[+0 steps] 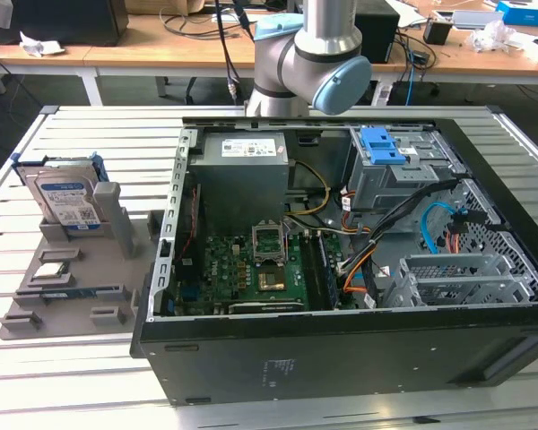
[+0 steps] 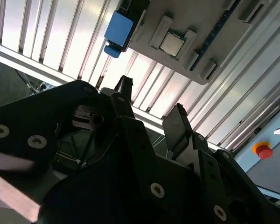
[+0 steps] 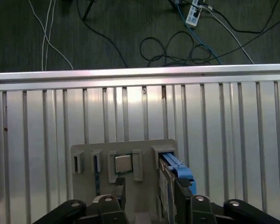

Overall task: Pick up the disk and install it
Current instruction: 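Pick up the disk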

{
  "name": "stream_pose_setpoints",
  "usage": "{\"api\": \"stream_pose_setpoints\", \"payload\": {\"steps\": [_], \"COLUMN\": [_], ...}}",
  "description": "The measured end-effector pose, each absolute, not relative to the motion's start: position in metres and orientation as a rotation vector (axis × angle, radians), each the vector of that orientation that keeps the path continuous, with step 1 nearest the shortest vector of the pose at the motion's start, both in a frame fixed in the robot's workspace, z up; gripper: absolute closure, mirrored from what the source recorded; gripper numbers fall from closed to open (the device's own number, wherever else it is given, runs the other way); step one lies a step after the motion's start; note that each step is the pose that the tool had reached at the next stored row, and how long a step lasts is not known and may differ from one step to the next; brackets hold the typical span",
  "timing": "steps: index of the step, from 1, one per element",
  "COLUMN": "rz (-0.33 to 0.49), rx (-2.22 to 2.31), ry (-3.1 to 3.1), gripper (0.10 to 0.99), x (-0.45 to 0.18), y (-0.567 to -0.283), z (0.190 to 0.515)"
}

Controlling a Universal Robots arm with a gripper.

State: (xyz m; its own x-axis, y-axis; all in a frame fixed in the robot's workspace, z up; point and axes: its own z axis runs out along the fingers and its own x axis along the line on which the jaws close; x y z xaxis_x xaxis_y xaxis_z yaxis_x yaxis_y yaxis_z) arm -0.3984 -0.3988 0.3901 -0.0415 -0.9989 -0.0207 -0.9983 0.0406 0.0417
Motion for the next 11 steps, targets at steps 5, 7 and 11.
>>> {"api": "stream_pose_setpoints", "payload": {"steps": [5,7,11], "rz": [-0.069,-0.068,-0.065], "rx": [2.167,2.169,2.175], "ry": [-2.253,-2.251,-2.243], "gripper": [0.545,0.545,0.545], "x": [-0.395,-0.388,-0.371], "y": [-0.399,-0.398,-0.398], "z": [0.390,0.390,0.387]}}
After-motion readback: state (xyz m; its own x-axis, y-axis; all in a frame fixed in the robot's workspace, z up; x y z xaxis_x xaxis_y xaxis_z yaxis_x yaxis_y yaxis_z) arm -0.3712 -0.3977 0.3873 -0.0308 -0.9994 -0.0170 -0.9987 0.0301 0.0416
